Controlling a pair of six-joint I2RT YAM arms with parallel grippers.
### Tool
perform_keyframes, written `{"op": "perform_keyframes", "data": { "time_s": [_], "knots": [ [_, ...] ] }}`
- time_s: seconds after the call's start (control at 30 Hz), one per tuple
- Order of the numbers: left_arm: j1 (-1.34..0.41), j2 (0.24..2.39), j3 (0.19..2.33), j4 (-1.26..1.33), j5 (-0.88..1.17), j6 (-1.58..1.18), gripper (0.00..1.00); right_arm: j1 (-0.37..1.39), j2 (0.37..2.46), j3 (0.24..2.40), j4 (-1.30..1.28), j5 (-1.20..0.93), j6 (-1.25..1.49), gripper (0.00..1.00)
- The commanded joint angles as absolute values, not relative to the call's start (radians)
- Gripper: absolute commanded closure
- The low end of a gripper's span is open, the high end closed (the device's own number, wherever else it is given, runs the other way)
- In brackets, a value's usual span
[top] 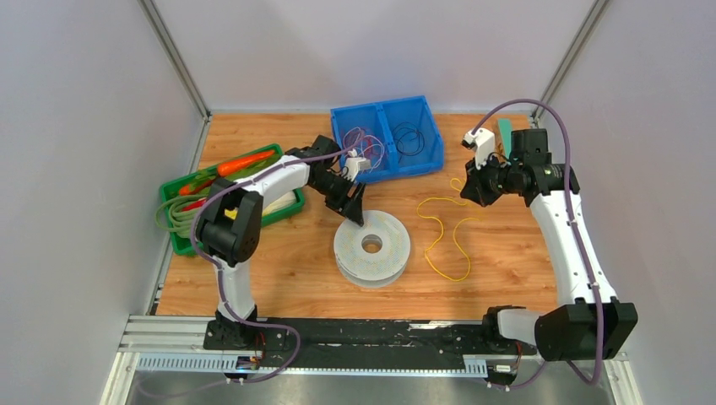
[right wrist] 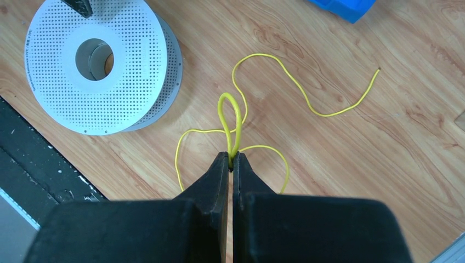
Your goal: Wrap the cables
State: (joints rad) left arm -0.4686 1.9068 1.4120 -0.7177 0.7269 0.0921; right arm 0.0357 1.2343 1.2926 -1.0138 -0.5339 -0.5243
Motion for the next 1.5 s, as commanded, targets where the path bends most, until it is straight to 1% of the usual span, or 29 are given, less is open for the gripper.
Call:
{"op": "perform_keyframes", "data": {
  "time_s": [0.0, 0.07, 0.17, 0.23, 0.3, 0.37, 0.4, 0.53, 0.67, 0.77, 0.87, 0.93, 1.0, 1.1, 1.17, 1.23, 1.3, 1.4, 1.47],
  "knots": [
    [-0.466, 1.954, 1.413, -0.718, 0.844, 0.094, 0.30, 0.032, 1.238, 1.332, -1.031, -0.594, -0.528, 1.00],
    [-0.465, 1.971, 1.414, -0.713, 0.859, 0.080, 0.34, 0.034, 1.246, 1.331, -1.031, -0.606, -0.526, 1.00],
    [-0.465, 1.993, 1.414, -0.703, 0.877, 0.063, 0.44, 0.035, 1.261, 1.342, -1.043, -0.635, -0.522, 1.00],
    [-0.466, 1.990, 1.423, -0.707, 0.885, 0.064, 0.60, 0.035, 1.272, 1.351, -1.057, -0.652, -0.522, 1.00],
    [-0.466, 1.958, 1.431, -0.738, 0.888, 0.093, 0.78, 0.038, 1.279, 1.361, -1.077, -0.669, -0.523, 1.00],
    [-0.466, 1.878, 1.427, -0.745, 0.882, 0.107, 0.97, 0.037, 1.282, 1.370, -1.092, -0.689, -0.526, 1.00],
    [-0.468, 1.837, 1.427, -0.758, 0.867, 0.121, 1.00, 0.038, 1.284, 1.376, -1.097, -0.699, -0.525, 1.00],
    [-0.509, 1.643, 1.445, -0.866, 0.786, 0.263, 1.00, 0.037, 1.247, 1.385, -1.086, -0.761, -0.500, 1.00],
    [-0.600, 1.493, 1.419, -0.930, 0.629, 0.389, 1.00, 0.055, 1.186, 1.373, -1.074, -0.808, -0.476, 1.00],
    [-0.681, 1.408, 1.353, -0.905, 0.507, 0.440, 1.00, 0.080, 1.155, 1.345, -1.075, -0.805, -0.482, 1.00],
    [-0.744, 1.335, 1.252, -0.815, 0.372, 0.475, 1.00, 0.100, 1.141, 1.324, -1.077, -0.816, -0.483, 1.00],
    [-0.768, 1.301, 1.198, -0.786, 0.371, 0.515, 1.00, 0.116, 1.140, 1.316, -1.075, -0.834, -0.476, 1.00],
    [-0.810, 1.289, 1.177, -0.782, 0.344, 0.551, 1.00, 0.146, 1.140, 1.310, -1.077, -0.834, -0.474, 1.00],
    [-0.845, 1.287, 1.169, -0.785, 0.357, 0.574, 1.00, 0.201, 1.135, 1.298, -1.063, -0.812, -0.477, 1.00],
    [-0.848, 1.299, 1.195, -0.811, 0.393, 0.577, 0.83, 0.250, 1.126, 1.295, -1.049, -0.776, -0.482, 1.00],
    [-0.848, 1.316, 1.247, -0.874, 0.429, 0.593, 0.58, 0.281, 1.121, 1.292, -1.026, -0.750, -0.483, 1.00],
    [-0.836, 1.307, 1.295, -0.948, 0.494, 0.612, 0.43, 0.305, 1.127, 1.296, -1.012, -0.738, -0.492, 1.00],
    [-0.787, 1.244, 1.327, -0.947, 0.576, 0.560, 0.29, 0.343, 1.163, 1.330, -1.028, -0.726, -0.518, 1.00],
    [-0.755, 1.201, 1.339, -0.933, 0.572, 0.525, 0.27, 0.371, 1.186, 1.353, -1.037, -0.710, -0.535, 1.00]
  ]
}}
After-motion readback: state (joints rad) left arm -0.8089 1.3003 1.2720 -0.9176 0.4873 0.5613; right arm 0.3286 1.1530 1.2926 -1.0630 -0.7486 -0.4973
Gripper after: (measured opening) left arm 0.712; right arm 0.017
